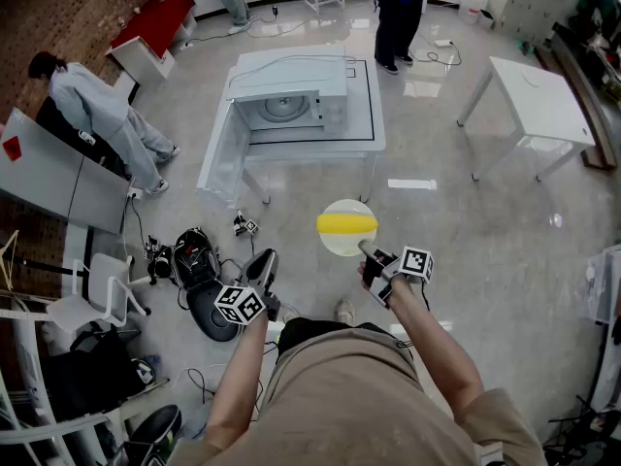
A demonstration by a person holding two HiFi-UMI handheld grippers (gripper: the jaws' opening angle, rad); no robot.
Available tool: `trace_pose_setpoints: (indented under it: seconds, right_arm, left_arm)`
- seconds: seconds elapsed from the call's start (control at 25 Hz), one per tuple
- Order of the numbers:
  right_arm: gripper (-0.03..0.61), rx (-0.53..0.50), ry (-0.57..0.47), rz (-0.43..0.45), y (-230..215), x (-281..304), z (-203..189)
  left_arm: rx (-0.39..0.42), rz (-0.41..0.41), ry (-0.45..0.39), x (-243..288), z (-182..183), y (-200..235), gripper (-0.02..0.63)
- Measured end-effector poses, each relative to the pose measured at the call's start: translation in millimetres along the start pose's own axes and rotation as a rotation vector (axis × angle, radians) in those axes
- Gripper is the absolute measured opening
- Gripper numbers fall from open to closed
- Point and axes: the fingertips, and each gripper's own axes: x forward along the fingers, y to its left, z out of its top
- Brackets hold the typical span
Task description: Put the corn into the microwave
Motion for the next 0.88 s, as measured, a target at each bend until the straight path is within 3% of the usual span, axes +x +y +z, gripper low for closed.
trace_pose_setpoints:
  seconds: [0.36,0.88]
  right_arm:
    - [0.015,-0.069,0.017,0.008,10,3,2]
    - [0.017,-0.076,0.046,0.038,20,17,-2]
  left_arm:
    - [0.006,0.004,-0.006,-1,2,-5,0.037]
    - [0.025,-0.009,0.007,6,6,-10,0.037]
